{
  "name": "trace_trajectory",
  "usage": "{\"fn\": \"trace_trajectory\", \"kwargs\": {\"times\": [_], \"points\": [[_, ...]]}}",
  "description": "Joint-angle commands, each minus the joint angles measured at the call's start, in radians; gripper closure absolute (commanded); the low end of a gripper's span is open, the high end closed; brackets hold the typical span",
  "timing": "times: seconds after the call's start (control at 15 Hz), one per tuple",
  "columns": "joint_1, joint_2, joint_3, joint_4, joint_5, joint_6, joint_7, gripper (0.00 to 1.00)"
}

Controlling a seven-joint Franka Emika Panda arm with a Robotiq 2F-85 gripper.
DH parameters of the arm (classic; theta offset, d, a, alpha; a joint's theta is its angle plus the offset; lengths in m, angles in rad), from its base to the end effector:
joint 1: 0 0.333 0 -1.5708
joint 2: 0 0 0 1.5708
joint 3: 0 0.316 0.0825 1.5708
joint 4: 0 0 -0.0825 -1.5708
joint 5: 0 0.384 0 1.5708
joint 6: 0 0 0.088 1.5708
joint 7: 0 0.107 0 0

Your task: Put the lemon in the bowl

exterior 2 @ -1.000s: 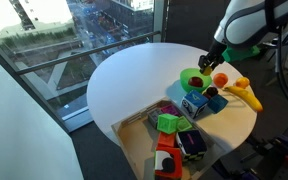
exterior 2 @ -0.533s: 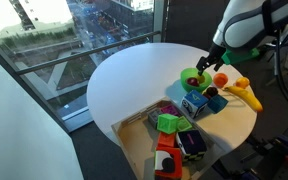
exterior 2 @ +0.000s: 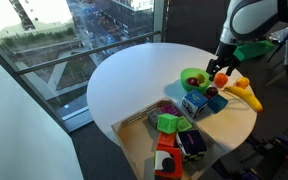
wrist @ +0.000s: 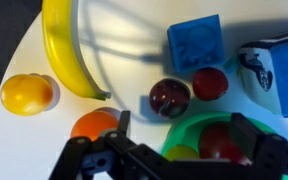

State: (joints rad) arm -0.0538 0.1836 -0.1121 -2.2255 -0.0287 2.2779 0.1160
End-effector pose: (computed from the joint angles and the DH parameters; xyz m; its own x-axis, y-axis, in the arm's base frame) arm 0.5228 -0.0883 0.2813 0.9576 -0.2596 -0.1248 -0.2547 -0.9655 0.0544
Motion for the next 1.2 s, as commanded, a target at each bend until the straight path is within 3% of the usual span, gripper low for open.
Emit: {"fn": "trace_trajectory", "kwargs": {"times": [0.0, 0.53, 1.13], "points": [[-0.022, -0.068, 0.004, -0.008, 0.013, -0.130, -0.048, 0.00], [-0.045, -0.203, -0.005, -0.048, -0.014, -0.322, -0.098, 0.00], [-0.063, -0.413, -0.013, -0.160, -0.027, -0.371, -0.143, 0.00]]}}
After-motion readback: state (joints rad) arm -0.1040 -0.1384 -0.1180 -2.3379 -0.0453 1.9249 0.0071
